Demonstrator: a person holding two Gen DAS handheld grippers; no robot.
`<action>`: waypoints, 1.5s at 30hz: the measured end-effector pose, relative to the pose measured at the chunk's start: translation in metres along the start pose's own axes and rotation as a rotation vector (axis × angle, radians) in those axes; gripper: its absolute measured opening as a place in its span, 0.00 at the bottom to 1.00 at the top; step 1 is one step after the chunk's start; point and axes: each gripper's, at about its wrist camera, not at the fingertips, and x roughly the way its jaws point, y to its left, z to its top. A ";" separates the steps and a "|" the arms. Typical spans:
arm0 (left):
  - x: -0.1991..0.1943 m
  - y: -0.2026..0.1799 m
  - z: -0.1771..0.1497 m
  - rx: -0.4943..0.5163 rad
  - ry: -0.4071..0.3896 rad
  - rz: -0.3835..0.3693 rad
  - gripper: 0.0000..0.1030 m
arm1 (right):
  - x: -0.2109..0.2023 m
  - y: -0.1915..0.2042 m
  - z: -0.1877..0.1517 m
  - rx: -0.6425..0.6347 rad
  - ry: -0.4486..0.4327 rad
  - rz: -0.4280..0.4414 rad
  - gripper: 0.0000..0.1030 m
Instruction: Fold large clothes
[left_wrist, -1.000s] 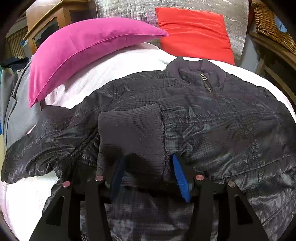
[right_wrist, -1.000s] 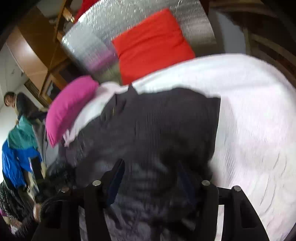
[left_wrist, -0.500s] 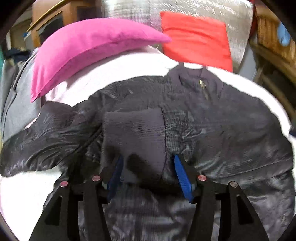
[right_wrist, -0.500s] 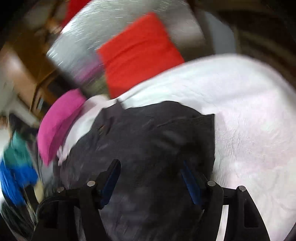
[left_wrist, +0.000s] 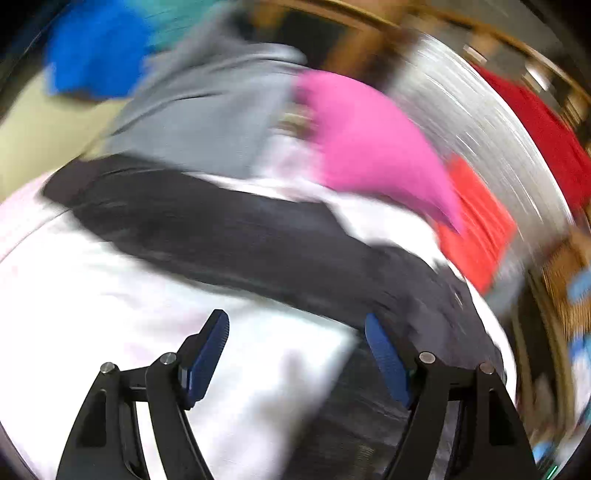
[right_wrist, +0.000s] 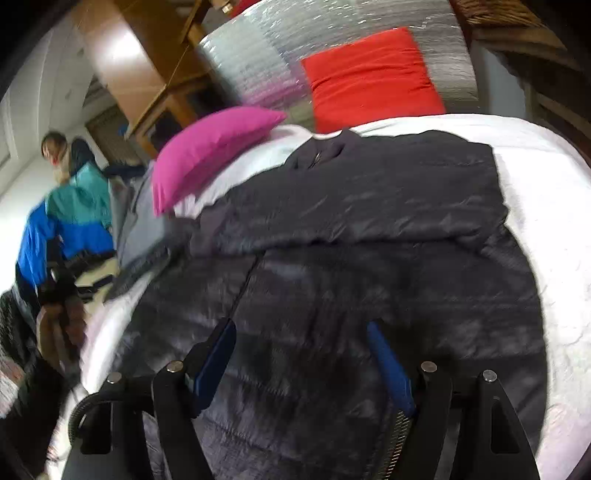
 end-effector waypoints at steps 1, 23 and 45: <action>-0.001 0.028 0.011 -0.068 -0.013 0.023 0.75 | 0.006 0.004 -0.003 -0.012 0.004 -0.019 0.75; 0.040 0.169 0.096 -0.333 -0.029 0.254 0.16 | 0.016 -0.001 -0.019 -0.002 0.004 -0.104 0.85; -0.097 -0.284 0.051 0.673 -0.432 0.142 0.14 | -0.026 -0.036 -0.023 0.172 -0.186 0.144 0.86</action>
